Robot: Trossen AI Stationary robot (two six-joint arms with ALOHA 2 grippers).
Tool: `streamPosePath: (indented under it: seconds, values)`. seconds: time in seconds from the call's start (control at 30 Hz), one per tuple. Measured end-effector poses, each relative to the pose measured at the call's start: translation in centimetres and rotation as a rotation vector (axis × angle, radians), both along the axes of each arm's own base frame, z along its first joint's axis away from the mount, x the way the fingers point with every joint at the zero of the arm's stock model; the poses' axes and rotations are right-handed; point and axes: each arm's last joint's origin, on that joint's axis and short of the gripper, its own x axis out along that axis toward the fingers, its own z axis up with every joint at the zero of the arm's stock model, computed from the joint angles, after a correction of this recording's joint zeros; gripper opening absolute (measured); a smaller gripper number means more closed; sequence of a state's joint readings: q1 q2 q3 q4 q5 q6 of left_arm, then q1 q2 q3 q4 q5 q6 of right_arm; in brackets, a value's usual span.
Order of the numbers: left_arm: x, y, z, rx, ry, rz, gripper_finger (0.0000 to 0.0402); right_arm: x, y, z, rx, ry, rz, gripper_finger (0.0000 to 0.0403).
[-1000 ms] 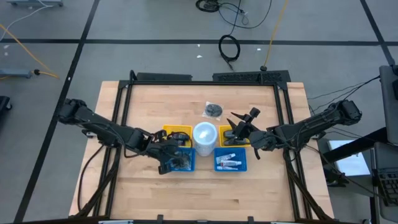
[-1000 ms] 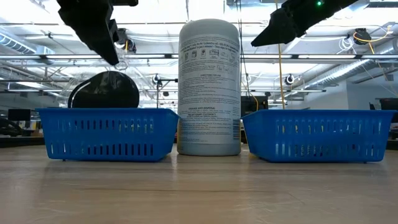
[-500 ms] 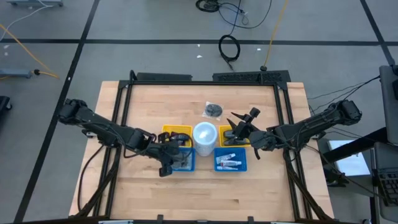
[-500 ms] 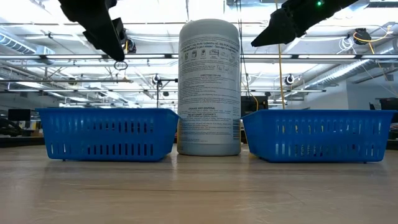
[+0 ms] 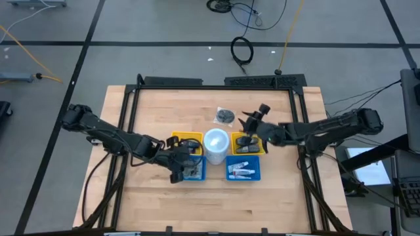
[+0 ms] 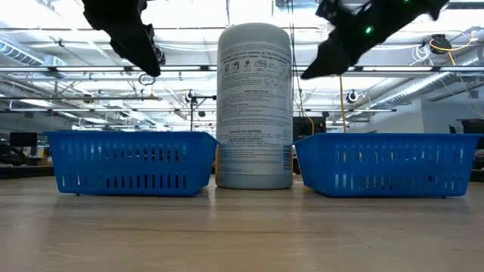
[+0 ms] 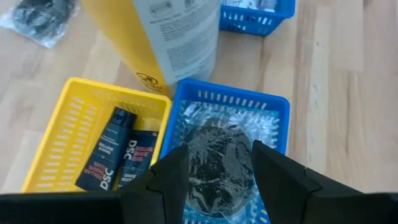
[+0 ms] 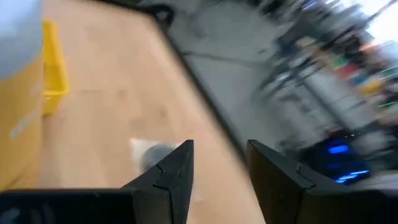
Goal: Pick & Place Travel size toiletries
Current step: Put the hairbrush into the left blue bin
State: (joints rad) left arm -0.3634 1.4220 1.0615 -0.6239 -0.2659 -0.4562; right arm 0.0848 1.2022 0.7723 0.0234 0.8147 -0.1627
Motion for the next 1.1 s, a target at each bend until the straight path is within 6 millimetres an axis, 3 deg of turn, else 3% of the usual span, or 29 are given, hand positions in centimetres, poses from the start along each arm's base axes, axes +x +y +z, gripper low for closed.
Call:
streamPosePath:
  seconds: [0.27, 0.43, 0.57, 0.77, 1.1]
  values:
    - [0.1, 0.1, 0.1, 0.007, -0.033, 0.07, 0.0175, -0.6, -6.3, -1.5, 0.279, 0.058, 0.033, 0.0139]
    - [0.4, 0.0, 0.3, 0.009, -0.068, 0.052, 0.0175, -1.5, -9.1, -1.7, 0.451, 0.01, 0.072, 0.0139]
    - [0.7, -0.1, 0.6, 0.017, -0.104, 0.028, 0.0175, -1.8, -10.6, -2.3, 0.521, 0.009, 0.091, 0.0139]
    - [0.9, -0.1, 0.8, 0.026, -0.133, 0.003, 0.0175, -1.1, -12.5, -5.0, 0.65, 0.052, 0.133, 0.0139]
    - [1.0, -0.1, 0.8, 0.025, -0.134, 0.004, 0.0175, 0.1, -14.5, -8.0, 0.722, 0.048, 0.182, 0.0139]
